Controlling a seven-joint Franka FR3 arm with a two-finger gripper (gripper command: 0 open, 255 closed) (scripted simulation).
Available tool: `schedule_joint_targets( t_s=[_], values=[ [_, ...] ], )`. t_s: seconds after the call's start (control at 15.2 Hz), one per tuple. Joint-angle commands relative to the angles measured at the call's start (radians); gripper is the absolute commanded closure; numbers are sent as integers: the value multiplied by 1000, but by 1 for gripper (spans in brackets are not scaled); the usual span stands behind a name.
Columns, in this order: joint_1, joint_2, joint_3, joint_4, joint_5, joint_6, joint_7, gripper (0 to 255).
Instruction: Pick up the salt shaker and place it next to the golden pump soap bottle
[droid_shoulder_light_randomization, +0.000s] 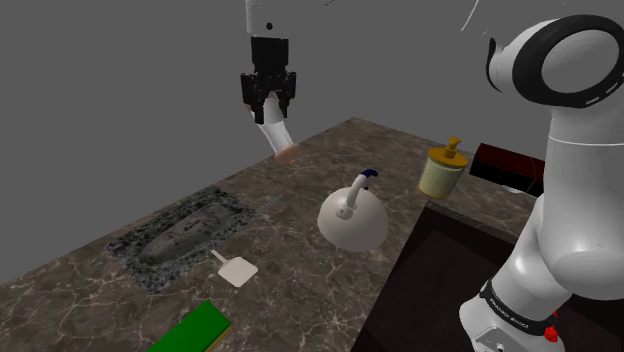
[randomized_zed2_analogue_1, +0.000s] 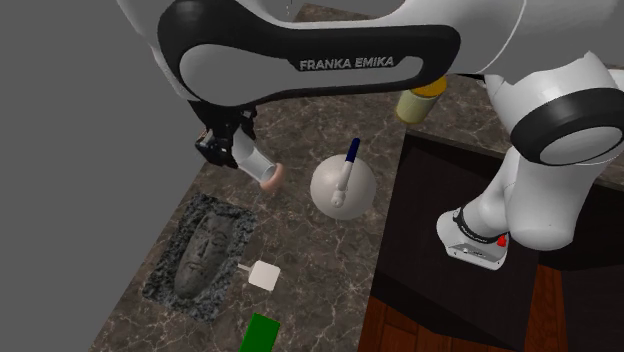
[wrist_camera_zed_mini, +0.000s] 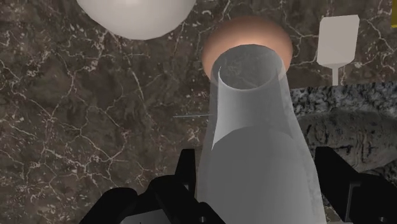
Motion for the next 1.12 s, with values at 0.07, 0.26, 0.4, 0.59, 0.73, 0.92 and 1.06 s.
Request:
schedule_joint_targets(
  t_s=[0.07, 0.26, 0.4, 0.59, 0.73, 0.92, 1.06],
  values=[
    [6, 20, 0, 75, -4, -55, 2, 255],
    [14, 47, 1, 158, -10, -111, 6, 255],
    [19, 63, 1, 202, -14, -140, 8, 255],
    [-42, -102, -7, -40, 22, -62, -41, 255],
    [-73, -192, -18, -162, 41, -29, -77, 255],
    [-110, -312, -40, -315, 64, 4, -134, 255],
    [-131, -384, -58, -402, 75, 18, -173, 255]
  ],
)
